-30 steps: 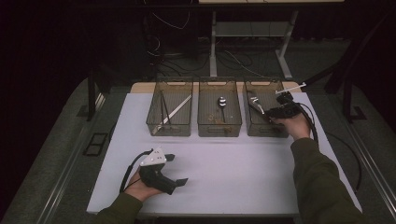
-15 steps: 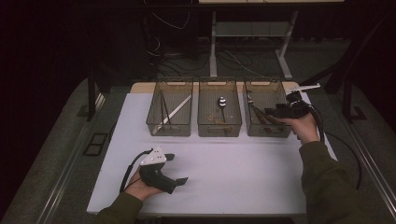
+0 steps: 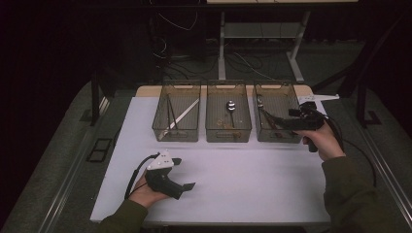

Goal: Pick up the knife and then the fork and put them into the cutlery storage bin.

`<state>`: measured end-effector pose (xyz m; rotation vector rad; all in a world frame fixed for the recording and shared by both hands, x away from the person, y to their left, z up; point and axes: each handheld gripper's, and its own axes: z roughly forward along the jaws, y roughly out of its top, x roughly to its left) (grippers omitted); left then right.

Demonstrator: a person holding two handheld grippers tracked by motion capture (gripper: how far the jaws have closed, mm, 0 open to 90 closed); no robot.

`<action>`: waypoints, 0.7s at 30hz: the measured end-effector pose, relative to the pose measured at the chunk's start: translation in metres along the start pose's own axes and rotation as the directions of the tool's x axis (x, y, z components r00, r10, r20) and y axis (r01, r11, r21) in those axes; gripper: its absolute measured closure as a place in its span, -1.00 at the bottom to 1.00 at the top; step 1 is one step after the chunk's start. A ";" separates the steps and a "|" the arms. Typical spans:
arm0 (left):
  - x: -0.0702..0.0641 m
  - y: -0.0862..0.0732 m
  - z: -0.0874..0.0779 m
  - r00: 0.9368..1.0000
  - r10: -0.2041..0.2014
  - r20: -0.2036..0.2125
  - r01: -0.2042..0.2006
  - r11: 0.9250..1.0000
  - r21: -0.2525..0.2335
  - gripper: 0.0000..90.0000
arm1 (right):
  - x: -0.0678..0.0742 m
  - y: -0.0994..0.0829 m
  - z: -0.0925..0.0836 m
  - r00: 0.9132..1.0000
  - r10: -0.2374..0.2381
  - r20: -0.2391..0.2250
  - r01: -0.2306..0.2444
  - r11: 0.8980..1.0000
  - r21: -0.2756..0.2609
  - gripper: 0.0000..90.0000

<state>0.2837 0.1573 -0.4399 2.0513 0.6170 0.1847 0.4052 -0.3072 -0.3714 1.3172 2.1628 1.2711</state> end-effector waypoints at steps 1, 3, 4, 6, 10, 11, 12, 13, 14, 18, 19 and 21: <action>0.000 0.000 0.000 1.000 0.001 0.000 -0.001 1.000 -0.001 -1.00 | 0.003 -0.002 -0.001 1.000 -0.010 0.002 0.010 1.000 -0.003 -0.61; 0.000 0.000 0.000 1.000 0.002 0.000 -0.002 1.000 0.003 -1.00 | 0.008 -0.006 -0.003 1.000 -0.021 0.004 0.022 1.000 -0.007 -0.61; -0.001 0.000 0.000 1.000 -0.001 0.000 0.001 1.000 0.003 -1.00 | 0.011 -0.008 -0.004 1.000 -0.030 0.002 0.030 0.999 -0.009 -0.61; -0.002 0.000 -0.001 1.000 -0.001 -0.001 0.001 1.000 0.002 -1.00 | 0.016 -0.014 -0.005 0.999 -0.045 -0.001 0.045 0.999 -0.008 -0.64; -0.002 -0.001 -0.002 1.000 0.000 -0.003 0.000 1.000 -0.004 -1.00 | 0.026 -0.026 -0.009 0.997 -0.070 -0.012 0.070 0.998 -0.008 -0.69; -0.002 -0.001 -0.003 1.000 -0.001 -0.003 0.001 1.000 -0.001 -1.00 | 0.029 -0.029 -0.010 0.997 -0.075 -0.016 0.075 0.997 -0.007 -0.69; -0.002 -0.001 -0.003 1.000 0.000 -0.003 0.000 1.000 -0.003 -1.00 | 0.031 -0.032 -0.011 0.997 -0.079 -0.023 0.079 0.997 -0.010 -0.69; -0.003 -0.001 -0.003 1.000 0.000 -0.004 0.000 1.000 -0.002 -1.00 | 0.033 -0.034 -0.012 0.996 -0.085 -0.027 0.084 0.996 -0.011 -0.69; -0.003 -0.001 -0.003 1.000 0.000 -0.003 0.000 1.000 -0.003 -1.00 | 0.035 -0.037 -0.013 0.996 -0.089 -0.029 0.089 0.996 -0.009 -0.69; -0.003 -0.001 -0.003 1.000 0.003 -0.002 -0.003 1.000 0.002 -1.00 | 0.043 -0.048 -0.019 0.994 -0.104 -0.039 0.103 0.994 -0.025 -0.69; -0.003 -0.001 -0.003 1.000 0.003 -0.002 -0.003 1.000 0.000 -1.00 | 0.045 -0.051 -0.020 0.993 -0.109 -0.043 0.108 0.994 -0.028 -0.69; -0.003 -0.001 -0.003 1.000 0.003 -0.002 -0.003 1.000 0.001 -1.00 | 0.047 -0.058 -0.023 0.993 -0.111 -0.048 0.110 0.993 -0.035 -0.69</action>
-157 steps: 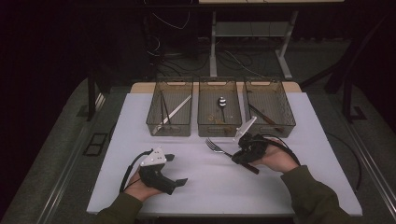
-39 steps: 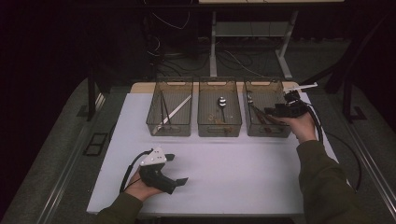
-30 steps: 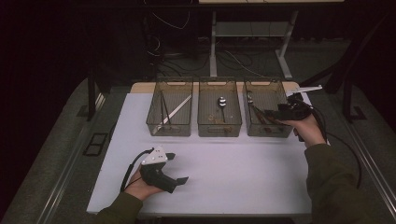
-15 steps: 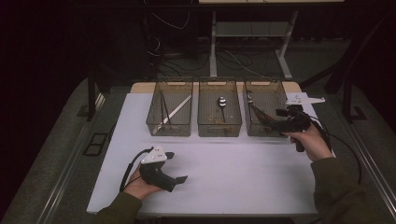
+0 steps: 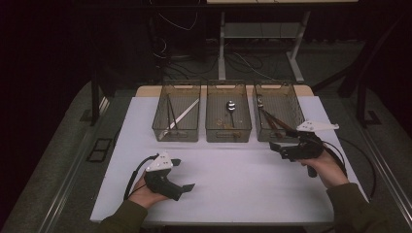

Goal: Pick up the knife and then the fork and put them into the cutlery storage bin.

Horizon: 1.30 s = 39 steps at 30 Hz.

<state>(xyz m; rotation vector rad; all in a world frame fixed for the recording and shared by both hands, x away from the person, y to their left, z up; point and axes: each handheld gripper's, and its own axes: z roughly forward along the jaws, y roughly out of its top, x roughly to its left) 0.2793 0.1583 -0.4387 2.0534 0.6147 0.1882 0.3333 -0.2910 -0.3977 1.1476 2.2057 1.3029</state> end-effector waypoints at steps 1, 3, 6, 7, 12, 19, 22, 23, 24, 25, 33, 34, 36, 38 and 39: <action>0.000 0.000 0.000 1.000 0.000 0.000 0.000 1.000 0.000 -1.00 | 0.002 -0.004 -0.001 1.000 -0.001 -0.001 0.001 1.000 0.000 -0.69; -0.001 0.000 0.000 1.000 -0.001 0.000 0.001 1.000 -0.005 -1.00 | 0.004 -0.011 -0.003 1.000 0.000 -0.005 0.000 1.000 -0.006 -0.69; 0.000 0.000 0.000 1.000 -0.002 0.000 0.002 1.000 -0.006 -1.00 | 0.007 -0.021 -0.006 1.000 0.003 -0.011 -0.003 1.000 -0.008 -0.69; 0.000 0.000 0.000 1.000 -0.003 -0.001 0.003 1.000 -0.007 -1.00 | 0.008 -0.024 -0.007 1.000 0.001 -0.011 -0.001 1.000 -0.012 -0.69; 0.000 0.000 0.000 1.000 -0.003 0.000 0.003 1.000 -0.005 -1.00 | 0.016 -0.039 -0.013 0.999 -0.007 -0.038 0.006 1.000 -0.024 -0.69; -0.001 0.000 0.000 1.000 -0.003 -0.001 0.003 1.000 -0.006 -1.00 | 0.028 -0.054 -0.021 0.998 -0.020 -0.056 0.019 1.000 -0.021 -0.69; -0.001 0.000 0.000 1.000 -0.003 -0.001 0.003 1.000 -0.004 -1.00 | 0.032 -0.060 -0.025 0.998 -0.029 -0.048 0.028 0.999 -0.023 -0.69; -0.001 0.000 0.000 1.000 -0.003 -0.001 0.003 1.000 -0.004 -1.00 | 0.033 -0.061 -0.026 0.999 -0.025 -0.045 0.024 0.999 -0.024 -0.69; -0.001 0.000 0.000 1.000 -0.004 -0.001 0.004 1.000 -0.005 -1.00 | 0.034 -0.062 -0.026 0.999 -0.023 -0.045 0.022 0.999 -0.026 -0.69; -0.001 0.000 0.000 1.000 -0.004 -0.002 0.004 1.000 -0.005 -1.00 | 0.036 -0.064 -0.027 0.999 -0.021 -0.044 0.020 0.999 -0.034 -0.69; -0.001 -0.001 0.000 1.000 -0.006 -0.002 0.006 1.000 -0.005 -1.00 | 0.047 -0.072 -0.027 0.996 -0.053 -0.067 0.053 0.999 -0.005 -0.69; -0.001 -0.001 0.000 1.000 -0.006 -0.001 0.006 1.000 -0.006 -1.00 | 0.047 -0.073 -0.026 0.996 -0.056 -0.070 0.056 0.998 -0.002 -0.69; -0.001 -0.001 0.000 1.000 -0.006 -0.001 0.006 1.000 -0.006 -1.00 | 0.047 -0.073 -0.026 0.996 -0.060 -0.067 0.060 0.998 0.001 -0.69; -0.001 -0.001 0.000 1.000 -0.006 -0.001 0.006 1.000 -0.005 -1.00 | 0.046 -0.073 -0.026 0.996 -0.059 -0.063 0.060 0.998 0.004 -0.69; -0.001 -0.001 0.000 1.000 -0.005 -0.001 0.005 1.000 -0.004 -1.00 | 0.045 -0.073 -0.026 0.996 -0.060 -0.061 0.061 0.998 0.005 -0.69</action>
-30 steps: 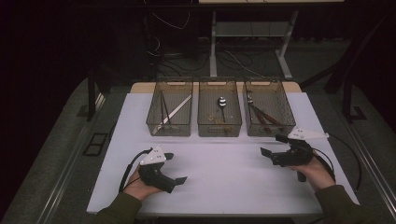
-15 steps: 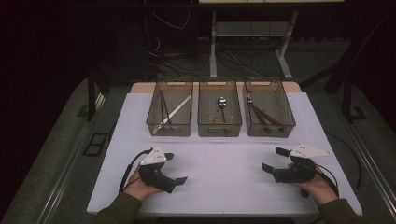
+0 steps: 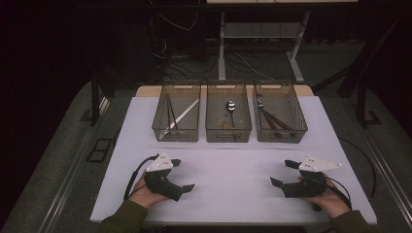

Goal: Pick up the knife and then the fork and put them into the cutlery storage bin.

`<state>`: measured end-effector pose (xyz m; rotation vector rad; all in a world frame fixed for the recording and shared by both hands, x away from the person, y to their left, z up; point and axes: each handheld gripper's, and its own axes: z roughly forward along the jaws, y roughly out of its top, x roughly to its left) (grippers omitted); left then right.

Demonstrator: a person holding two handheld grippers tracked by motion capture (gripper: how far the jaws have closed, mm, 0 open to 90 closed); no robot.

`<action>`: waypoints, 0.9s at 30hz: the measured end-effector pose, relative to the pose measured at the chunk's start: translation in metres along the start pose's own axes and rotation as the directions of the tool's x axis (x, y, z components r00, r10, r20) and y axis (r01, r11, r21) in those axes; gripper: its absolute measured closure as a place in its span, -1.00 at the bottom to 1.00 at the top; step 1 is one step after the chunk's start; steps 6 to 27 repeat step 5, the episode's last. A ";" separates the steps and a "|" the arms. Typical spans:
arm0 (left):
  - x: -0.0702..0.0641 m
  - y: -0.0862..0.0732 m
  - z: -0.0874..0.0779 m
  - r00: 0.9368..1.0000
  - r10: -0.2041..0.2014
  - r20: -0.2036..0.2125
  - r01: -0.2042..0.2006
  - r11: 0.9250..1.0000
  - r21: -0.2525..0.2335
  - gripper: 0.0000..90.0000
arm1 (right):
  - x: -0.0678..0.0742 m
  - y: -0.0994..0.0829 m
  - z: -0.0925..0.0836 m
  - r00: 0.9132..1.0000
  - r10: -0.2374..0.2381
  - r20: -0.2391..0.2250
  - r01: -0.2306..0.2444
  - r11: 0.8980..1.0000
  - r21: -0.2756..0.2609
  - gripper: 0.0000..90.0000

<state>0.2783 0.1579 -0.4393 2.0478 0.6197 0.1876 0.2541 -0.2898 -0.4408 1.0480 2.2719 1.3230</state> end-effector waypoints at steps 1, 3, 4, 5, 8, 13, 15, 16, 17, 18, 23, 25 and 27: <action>0.000 0.000 0.000 1.000 0.000 0.000 0.000 1.000 0.000 -1.00 | 0.000 0.000 0.000 1.000 0.001 0.000 -0.001 1.000 0.001 -0.69; 0.000 0.000 0.000 1.000 0.000 -0.001 0.000 1.000 0.001 -1.00 | 0.000 0.000 0.000 1.000 -0.002 -0.001 0.002 1.000 -0.002 -0.69; 0.000 0.000 0.000 1.000 0.000 -0.001 0.000 1.000 0.001 -1.00 | 0.000 0.000 -0.001 1.000 -0.001 -0.001 0.001 1.000 -0.002 -0.69; 0.000 0.000 0.000 1.000 0.001 -0.001 -0.001 1.000 0.002 -1.00 | 0.000 0.000 -0.001 1.000 -0.002 -0.001 0.002 1.000 -0.001 -0.69; 0.000 0.000 0.000 1.000 0.001 -0.001 -0.001 1.000 0.002 -1.00 | 0.000 0.000 -0.001 1.000 -0.002 -0.001 0.002 1.000 -0.001 -0.69; 0.000 0.000 0.000 1.000 0.001 -0.001 -0.001 1.000 0.002 -1.00 | 0.000 0.000 -0.001 1.000 -0.002 -0.001 0.002 1.000 -0.001 -0.69; 0.000 0.000 0.000 1.000 0.001 -0.001 -0.001 1.000 0.002 -1.00 | 0.000 0.000 -0.001 1.000 -0.002 -0.001 0.002 1.000 -0.001 -0.69; 0.000 0.000 0.000 1.000 0.001 -0.001 -0.001 1.000 0.002 -1.00 | 0.000 0.000 -0.001 1.000 -0.002 -0.001 0.002 1.000 -0.001 -0.69; 0.000 0.000 0.000 1.000 0.001 -0.001 -0.001 1.000 0.002 -1.00 | 0.000 0.000 -0.001 1.000 -0.002 -0.001 0.002 1.000 -0.001 -0.69; 0.000 0.000 0.000 1.000 0.001 -0.001 -0.001 1.000 0.002 -1.00 | 0.000 0.000 -0.001 1.000 -0.002 -0.001 0.002 1.000 -0.001 -0.69; 0.000 0.000 0.000 1.000 0.001 -0.001 -0.001 1.000 0.002 -1.00 | 0.000 0.000 -0.001 1.000 -0.002 -0.001 0.002 1.000 -0.001 -0.69; 0.000 0.000 0.000 1.000 0.001 -0.001 -0.001 1.000 0.002 -1.00 | 0.000 0.000 -0.001 1.000 -0.002 -0.001 0.002 1.000 -0.001 -0.69; 0.000 0.000 0.000 1.000 0.001 -0.001 -0.001 1.000 0.002 -1.00 | 0.000 0.000 -0.001 1.000 -0.002 -0.001 0.002 1.000 -0.001 -0.69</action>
